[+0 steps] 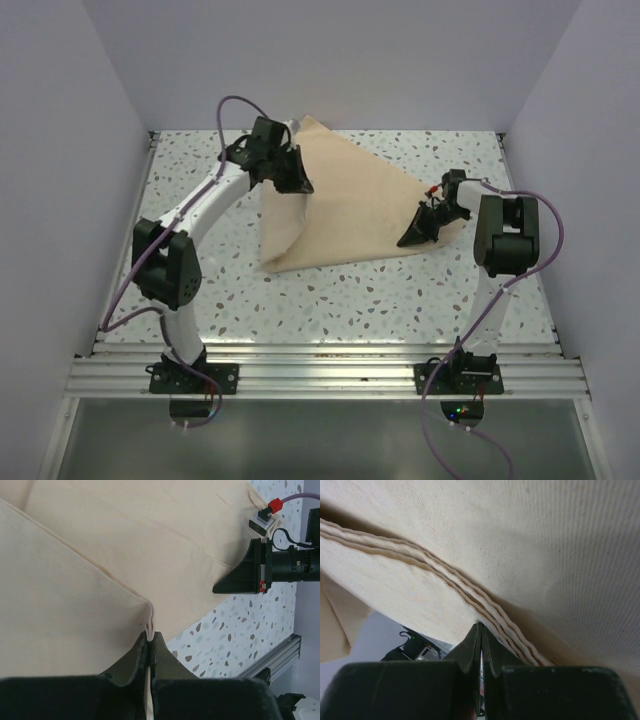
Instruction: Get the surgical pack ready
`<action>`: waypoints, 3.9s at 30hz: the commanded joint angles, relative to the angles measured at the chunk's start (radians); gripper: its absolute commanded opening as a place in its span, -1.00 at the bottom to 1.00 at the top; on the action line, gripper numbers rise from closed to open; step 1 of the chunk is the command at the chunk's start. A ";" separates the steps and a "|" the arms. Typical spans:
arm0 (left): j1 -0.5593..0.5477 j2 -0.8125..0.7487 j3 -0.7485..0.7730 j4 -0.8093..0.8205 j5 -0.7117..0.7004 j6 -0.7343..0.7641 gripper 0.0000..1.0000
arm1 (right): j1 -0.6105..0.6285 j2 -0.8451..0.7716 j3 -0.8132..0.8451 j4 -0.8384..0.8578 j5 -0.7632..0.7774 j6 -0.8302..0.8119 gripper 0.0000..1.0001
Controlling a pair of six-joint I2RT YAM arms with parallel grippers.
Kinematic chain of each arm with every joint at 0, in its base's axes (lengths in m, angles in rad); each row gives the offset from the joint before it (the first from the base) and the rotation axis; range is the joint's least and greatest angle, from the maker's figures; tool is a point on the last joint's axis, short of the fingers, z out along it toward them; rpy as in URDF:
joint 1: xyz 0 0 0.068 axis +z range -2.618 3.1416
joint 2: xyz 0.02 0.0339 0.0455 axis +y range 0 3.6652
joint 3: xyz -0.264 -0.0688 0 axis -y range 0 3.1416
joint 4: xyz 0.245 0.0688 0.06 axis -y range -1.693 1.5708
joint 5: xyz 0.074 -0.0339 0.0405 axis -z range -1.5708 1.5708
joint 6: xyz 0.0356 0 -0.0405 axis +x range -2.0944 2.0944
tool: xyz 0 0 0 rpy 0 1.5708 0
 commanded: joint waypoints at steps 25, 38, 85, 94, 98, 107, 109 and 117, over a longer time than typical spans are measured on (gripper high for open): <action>-0.154 0.436 0.466 -0.031 0.096 -0.066 -1.00 | 0.007 0.086 -0.006 0.022 0.146 -0.037 -1.00; -0.175 0.507 0.510 -0.005 0.126 -0.089 -1.00 | 0.007 0.090 -0.001 0.019 0.149 -0.036 -1.00; 0.000 -0.088 -0.259 0.058 0.171 0.227 -0.73 | 0.208 -0.137 0.187 0.200 -0.076 0.069 -0.97; 0.004 -0.179 -0.583 0.169 0.218 0.241 -1.00 | 0.251 -0.005 0.226 0.298 -0.203 0.142 -0.99; 0.021 -0.139 -0.610 0.199 0.214 0.238 -1.00 | 0.239 0.040 0.235 0.294 -0.201 0.144 -1.00; 0.049 -0.131 -0.688 0.195 0.185 0.250 -1.00 | 0.174 0.129 0.283 0.208 -0.135 0.087 -1.00; 0.056 -0.150 -0.706 0.189 0.174 0.259 -1.00 | 0.160 0.144 0.304 0.189 -0.132 0.067 -1.00; 0.069 -0.249 -0.656 0.098 0.139 0.262 -1.00 | 0.128 0.086 0.310 0.096 -0.005 0.036 -1.00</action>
